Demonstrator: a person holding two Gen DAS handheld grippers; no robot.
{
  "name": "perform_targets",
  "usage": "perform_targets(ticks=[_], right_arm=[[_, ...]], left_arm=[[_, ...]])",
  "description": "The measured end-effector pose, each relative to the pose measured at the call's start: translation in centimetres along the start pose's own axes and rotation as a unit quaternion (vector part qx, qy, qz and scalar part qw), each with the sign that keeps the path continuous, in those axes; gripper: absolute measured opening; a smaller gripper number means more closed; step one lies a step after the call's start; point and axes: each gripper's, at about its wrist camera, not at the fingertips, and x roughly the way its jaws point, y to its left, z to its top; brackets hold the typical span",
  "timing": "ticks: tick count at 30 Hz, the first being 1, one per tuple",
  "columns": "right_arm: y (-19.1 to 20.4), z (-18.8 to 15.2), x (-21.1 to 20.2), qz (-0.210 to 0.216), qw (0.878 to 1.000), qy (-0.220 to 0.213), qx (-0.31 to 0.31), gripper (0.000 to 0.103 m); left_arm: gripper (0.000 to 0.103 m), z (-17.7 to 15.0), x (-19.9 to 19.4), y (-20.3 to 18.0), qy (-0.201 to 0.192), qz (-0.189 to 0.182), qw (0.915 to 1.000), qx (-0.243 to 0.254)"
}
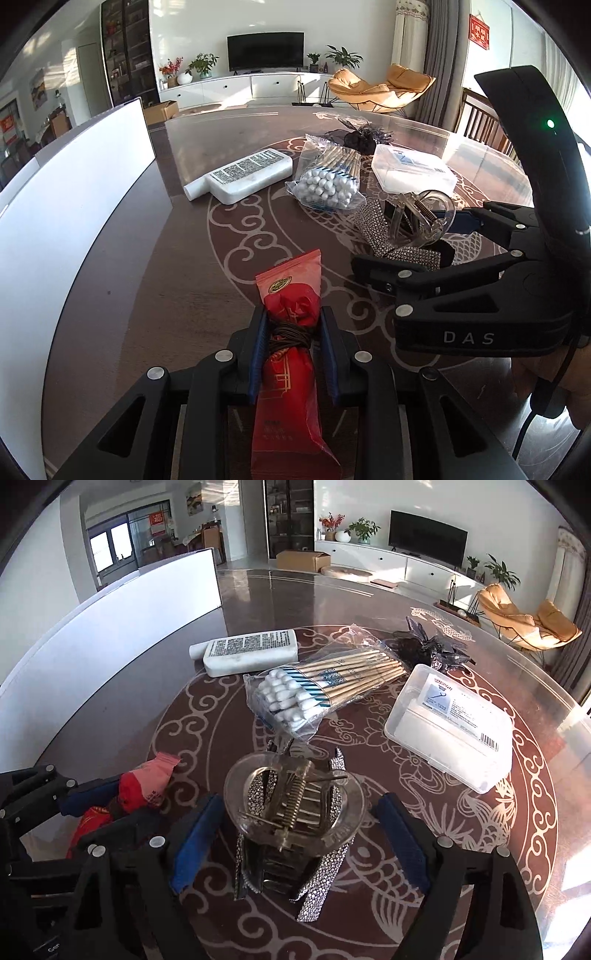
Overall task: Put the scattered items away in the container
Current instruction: 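Grasp the rhinestone bow with the right tool while the left tool holds the pouch, then carry the red pouch and rhinestone bow with both tools toward the cardboard box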
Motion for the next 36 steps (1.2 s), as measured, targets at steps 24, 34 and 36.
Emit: perform_targets(ticks=[24,34,36], right_arm=[[-4.0,-7.2,-6.0,-0.024,0.999,0.003,0.028,0.085],[-3.8,-7.4,-6.8,-0.012,0.999,-0.012,0.033,0.053],[-3.5,-8.1,-7.3,-0.011,0.999,-0.014,0.034,0.052]], left_arm=[[0.103,0.4,1.3,-0.9,0.043,-0.002,0.9988,0.022],[0.029,0.5,0.0,-1.5,0.035,-0.007,0.9983,0.046],[0.022,0.5,-0.3,-2.2,0.043,-0.008,0.9970,0.064]])
